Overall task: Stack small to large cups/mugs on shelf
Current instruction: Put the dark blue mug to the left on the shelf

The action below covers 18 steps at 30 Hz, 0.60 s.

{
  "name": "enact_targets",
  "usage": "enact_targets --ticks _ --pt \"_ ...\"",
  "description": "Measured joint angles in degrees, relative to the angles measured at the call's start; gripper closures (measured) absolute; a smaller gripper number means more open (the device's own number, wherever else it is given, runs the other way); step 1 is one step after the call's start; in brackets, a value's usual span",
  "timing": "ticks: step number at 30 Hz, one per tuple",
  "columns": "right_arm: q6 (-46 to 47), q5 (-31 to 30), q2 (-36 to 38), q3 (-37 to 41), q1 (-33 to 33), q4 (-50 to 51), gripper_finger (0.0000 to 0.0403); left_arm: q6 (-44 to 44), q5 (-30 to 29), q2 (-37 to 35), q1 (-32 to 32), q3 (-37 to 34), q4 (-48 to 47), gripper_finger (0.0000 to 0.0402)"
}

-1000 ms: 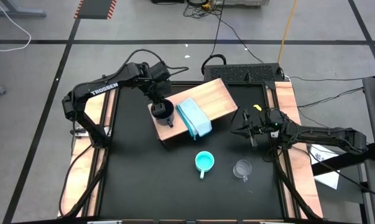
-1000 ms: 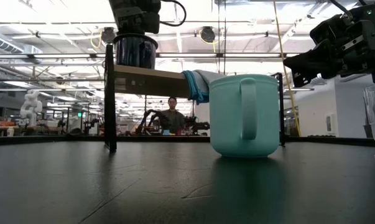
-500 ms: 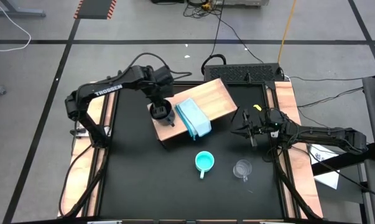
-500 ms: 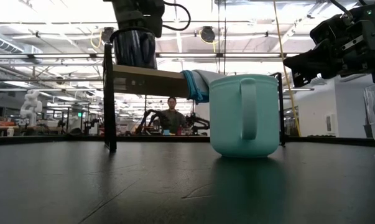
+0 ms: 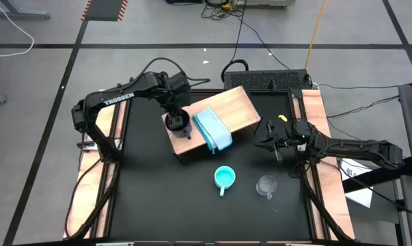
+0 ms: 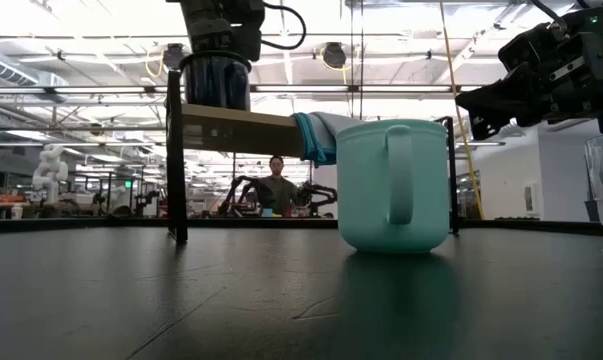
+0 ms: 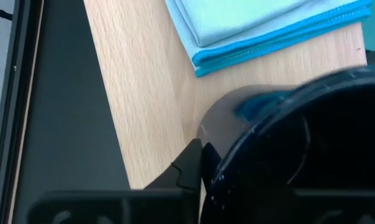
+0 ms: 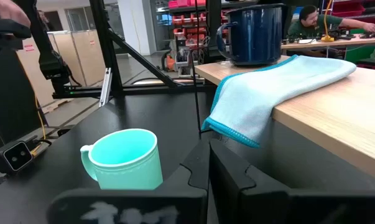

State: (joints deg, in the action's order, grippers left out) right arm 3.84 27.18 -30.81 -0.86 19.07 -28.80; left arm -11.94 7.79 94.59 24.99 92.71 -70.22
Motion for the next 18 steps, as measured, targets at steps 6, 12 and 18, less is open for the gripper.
enact_targets --ticks 6,12,18 --pt "0.0 0.0 0.0 0.0 0.0 0.0 0.0403 0.0 0.1 0.0 0.0 0.0 0.0 0.0322" --pt "0.0 0.0 0.0 0.0 0.0 0.0 0.0403 0.0 0.1 0.0 0.0 0.0 0.0 0.0315" --pt "0.0 0.0 0.0 0.0 0.0 0.0 0.0403 0.0 0.1 0.0 0.0 0.0 0.0 0.0314"
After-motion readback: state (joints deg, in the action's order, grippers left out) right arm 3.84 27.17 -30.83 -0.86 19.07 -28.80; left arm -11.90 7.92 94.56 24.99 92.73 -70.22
